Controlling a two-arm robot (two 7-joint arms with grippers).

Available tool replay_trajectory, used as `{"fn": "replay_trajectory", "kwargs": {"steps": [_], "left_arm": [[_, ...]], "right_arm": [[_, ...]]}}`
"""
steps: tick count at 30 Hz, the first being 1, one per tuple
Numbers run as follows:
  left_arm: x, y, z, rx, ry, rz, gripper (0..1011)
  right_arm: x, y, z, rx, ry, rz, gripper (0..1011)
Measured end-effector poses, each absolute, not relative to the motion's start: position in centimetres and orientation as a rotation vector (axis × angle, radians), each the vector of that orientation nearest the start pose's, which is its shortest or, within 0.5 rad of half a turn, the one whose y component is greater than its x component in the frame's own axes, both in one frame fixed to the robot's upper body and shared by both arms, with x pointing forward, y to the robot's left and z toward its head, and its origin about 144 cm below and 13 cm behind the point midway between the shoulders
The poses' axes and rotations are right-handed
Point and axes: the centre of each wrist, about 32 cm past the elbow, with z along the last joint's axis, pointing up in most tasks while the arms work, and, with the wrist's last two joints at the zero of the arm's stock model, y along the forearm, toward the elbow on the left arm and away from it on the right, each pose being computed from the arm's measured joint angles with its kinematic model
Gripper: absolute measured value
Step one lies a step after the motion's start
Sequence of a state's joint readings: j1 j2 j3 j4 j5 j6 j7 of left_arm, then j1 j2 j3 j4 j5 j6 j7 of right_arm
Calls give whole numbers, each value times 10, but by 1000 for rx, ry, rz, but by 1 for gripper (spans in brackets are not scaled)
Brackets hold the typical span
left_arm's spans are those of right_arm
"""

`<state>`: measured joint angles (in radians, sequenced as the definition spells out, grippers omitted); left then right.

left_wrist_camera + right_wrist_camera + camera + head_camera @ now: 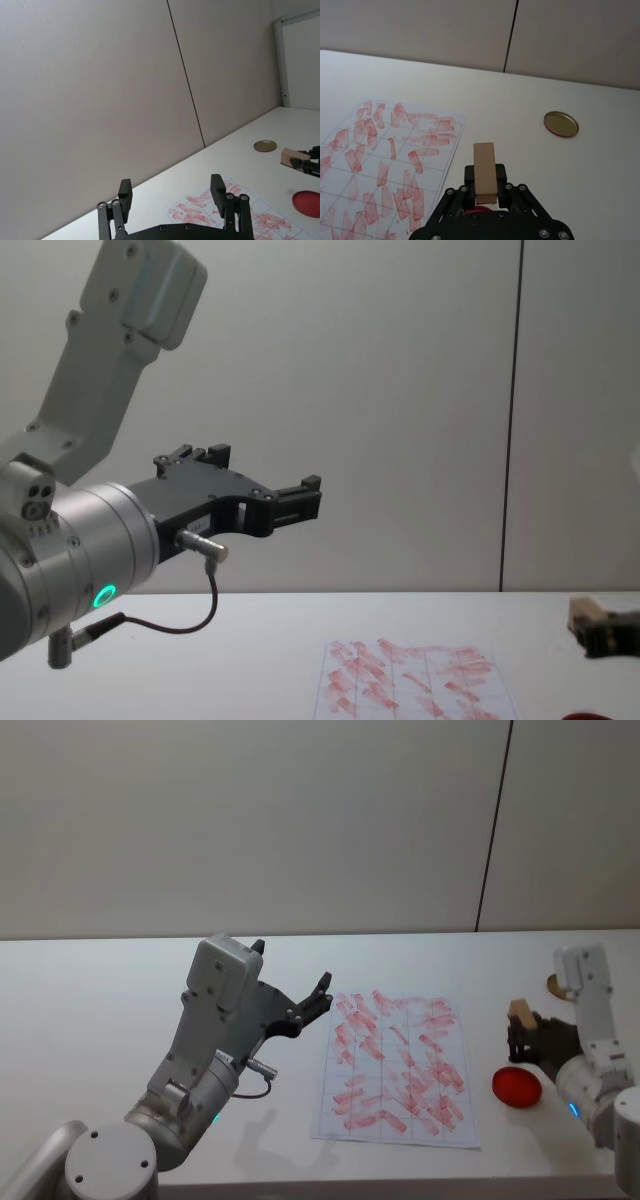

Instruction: Use the one hand to pick up the stamp and affix it onto the A4 paper.

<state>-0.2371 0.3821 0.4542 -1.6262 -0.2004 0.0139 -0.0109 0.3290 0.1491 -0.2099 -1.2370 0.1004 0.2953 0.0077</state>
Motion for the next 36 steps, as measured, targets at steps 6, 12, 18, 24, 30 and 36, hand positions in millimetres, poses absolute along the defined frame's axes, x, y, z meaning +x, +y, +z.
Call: {"fn": "replay_trajectory", "kwargs": {"steps": [6,12,18,24,30,36], "left_arm": [[492,198,1204,61,-268,1124,993],[492,198,1204,61,-268,1124,993],[492,198,1204,61,-268,1124,993],[492,198,1204,61,-268,1124,993],[492,198,1204,61,-268,1124,993],[492,198,1204,61,-268,1124,993]], "right_arm": [[548,-229,1139,-378,180,-1401,219],[549,-231,1131,-408,203,-1387,220],[550,-232,1125,-431,219,-1379,219],[551,-233,1119,-455,235,-1373,219],[551,-231,1115,-472,248,-1364,233],[551,-230,1114,-478,251,-1358,422]]}}
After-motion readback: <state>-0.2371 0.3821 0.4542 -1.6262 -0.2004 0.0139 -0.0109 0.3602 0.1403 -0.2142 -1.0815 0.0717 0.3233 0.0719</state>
